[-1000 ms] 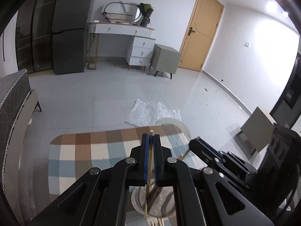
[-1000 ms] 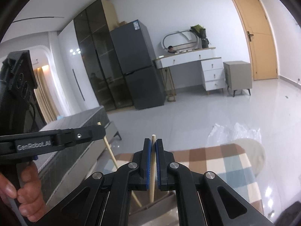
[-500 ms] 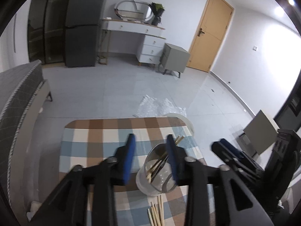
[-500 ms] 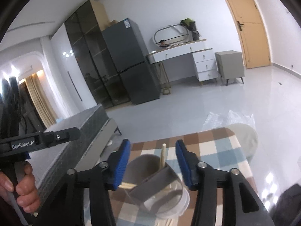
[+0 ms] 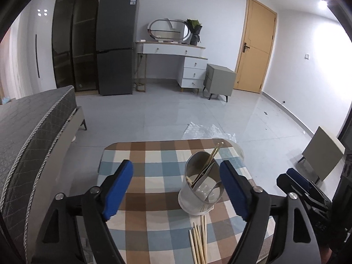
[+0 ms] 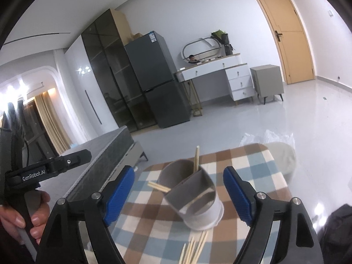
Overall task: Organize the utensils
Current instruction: 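Open the left tool over the holder while the right tool opens too, then move both open tools back toward the chopstick pile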
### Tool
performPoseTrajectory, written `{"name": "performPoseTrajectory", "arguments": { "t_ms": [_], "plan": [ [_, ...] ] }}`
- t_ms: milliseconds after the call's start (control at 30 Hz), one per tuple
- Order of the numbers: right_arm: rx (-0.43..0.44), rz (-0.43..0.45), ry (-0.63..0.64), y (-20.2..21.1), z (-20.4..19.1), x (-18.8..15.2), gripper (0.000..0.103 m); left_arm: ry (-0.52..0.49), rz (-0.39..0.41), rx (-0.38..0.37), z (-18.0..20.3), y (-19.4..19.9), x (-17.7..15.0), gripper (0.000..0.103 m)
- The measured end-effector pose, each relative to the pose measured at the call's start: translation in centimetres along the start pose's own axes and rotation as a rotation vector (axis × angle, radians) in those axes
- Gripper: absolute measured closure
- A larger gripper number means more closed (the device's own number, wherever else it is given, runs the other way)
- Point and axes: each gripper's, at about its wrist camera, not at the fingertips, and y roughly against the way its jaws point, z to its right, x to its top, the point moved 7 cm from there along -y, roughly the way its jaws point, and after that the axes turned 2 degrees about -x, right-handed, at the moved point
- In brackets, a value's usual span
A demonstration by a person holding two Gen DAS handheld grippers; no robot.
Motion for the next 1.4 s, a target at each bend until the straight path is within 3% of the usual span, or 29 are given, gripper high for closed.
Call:
{"name": "performPoseTrajectory", "arguments": {
  "t_ms": [333,600,933,1200,1400],
  "plan": [
    [-0.004,-0.019,-0.031,1.2,0.3,-3.8,0.010,-0.018,0.004,0.032,0.1,0.7,-2.9,0.020],
    [0.004,-0.050,-0.014,1.9,0.8,-6.9,0.006,-0.034,-0.044,0.041,0.9,-0.1,-6.6,0.020],
    [-0.049,-0.086,-0.030,1.8,2.4,-8.6,0.003,-0.016,-0.117,0.033,0.6,-2.4,-10.3,0.020],
    [-0.096,-0.146,-0.023,0.5,3.1,-10.0,0.003,0.005,-0.222,0.028,0.0,-5.5,-13.9,0.020],
    [-0.112,-0.184,-0.038,-0.7,3.7,-10.4,0.002,-0.014,-0.433,-0.019,0.1,-9.5,-18.5,0.020]
  ]
}}
